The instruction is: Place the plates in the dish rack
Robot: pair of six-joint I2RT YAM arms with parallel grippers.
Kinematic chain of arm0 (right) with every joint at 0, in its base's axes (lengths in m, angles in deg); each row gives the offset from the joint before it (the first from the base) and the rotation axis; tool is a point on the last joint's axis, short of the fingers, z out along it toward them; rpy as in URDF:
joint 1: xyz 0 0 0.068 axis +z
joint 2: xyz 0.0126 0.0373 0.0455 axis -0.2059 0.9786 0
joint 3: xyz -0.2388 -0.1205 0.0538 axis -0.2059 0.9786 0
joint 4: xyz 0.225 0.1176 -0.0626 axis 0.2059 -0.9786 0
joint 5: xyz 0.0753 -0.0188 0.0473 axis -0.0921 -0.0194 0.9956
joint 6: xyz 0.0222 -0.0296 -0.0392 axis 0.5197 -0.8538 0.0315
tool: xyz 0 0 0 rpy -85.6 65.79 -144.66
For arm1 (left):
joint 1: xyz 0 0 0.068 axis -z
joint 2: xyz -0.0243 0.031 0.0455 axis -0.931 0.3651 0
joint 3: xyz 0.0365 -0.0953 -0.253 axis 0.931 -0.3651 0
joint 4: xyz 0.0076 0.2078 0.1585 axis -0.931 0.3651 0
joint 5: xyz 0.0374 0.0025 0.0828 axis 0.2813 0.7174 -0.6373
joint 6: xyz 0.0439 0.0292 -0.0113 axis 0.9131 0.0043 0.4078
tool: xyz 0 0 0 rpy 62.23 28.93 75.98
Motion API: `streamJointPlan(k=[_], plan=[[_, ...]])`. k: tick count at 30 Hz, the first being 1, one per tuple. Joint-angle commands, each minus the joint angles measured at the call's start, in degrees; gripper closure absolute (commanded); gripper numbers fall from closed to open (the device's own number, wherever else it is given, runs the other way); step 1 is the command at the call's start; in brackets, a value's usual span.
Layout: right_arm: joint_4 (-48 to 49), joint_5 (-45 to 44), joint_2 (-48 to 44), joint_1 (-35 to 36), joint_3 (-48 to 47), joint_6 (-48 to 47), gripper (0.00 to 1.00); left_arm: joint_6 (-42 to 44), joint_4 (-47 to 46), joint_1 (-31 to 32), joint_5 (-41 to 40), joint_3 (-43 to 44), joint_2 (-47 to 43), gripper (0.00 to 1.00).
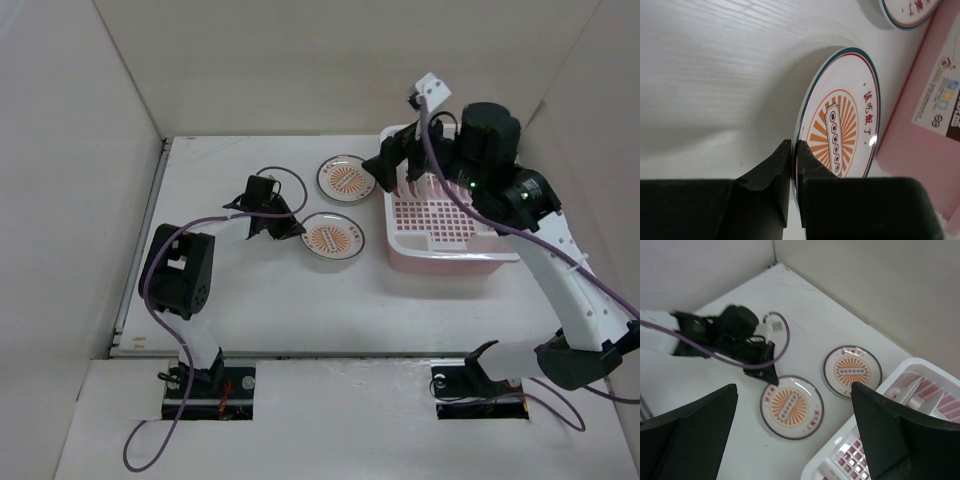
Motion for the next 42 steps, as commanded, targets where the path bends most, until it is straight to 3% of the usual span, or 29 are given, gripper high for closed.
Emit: streamJointPlan(k=[1, 7, 10, 14, 21, 31, 34, 37, 39, 42], plan=[[1.02, -11.61, -0.12, 6.1, 3.7, -5.71, 0.01, 3.49, 24.88, -0.22, -16.33, 7.35, -9.78, 1.0], [5.75, -19.2, 4.36, 15.87, 12.23, -16.96, 0.01, 4.02, 44.61, 0.3, -26.35, 28.18, -12.28, 1.0], [10.57, -18.42, 6.3, 18.95, 15.12, -19.6, 0.01, 3.5, 51.4, -0.49, -24.45, 34.6, -11.13, 1.0], [17.35, -20.25, 8.4, 22.47, 17.77, -21.72, 0.02, 2.01, 51.41, -2.33, -17.95, 35.24, -13.14, 1.0], [20.18, -24.65, 13.77, 23.62, 17.69, -23.48, 0.07, 0.07, 50.88, -6.38, -6.35, 35.24, -17.45, 1.0], [20.87, -22.53, 19.04, 23.62, 14.96, -23.39, 0.14, -0.46, 49.12, -11.74, 0.69, 32.17, -19.65, 1.0], [21.93, -25.01, 20.98, 23.62, 14.0, -23.39, 0.23, -0.46, 48.59, -12.35, 2.37, 31.64, -20.36, 1.0], [21.93, -24.04, 22.39, 23.62, 12.77, -22.86, 0.39, -0.99, 48.07, -12.35, 3.78, 31.02, -20.97, 1.0], [23.51, -23.51, 23.0, 23.62, 12.76, -22.86, 0.6, -0.99, 48.07, -12.88, 4.91, 29.71, -21.5, 1.0], [23.52, -23.51, 24.05, 23.62, 11.18, -22.34, 0.79, -0.99, 47.45, -12.88, 4.92, 29.17, -22.03, 1.0]])
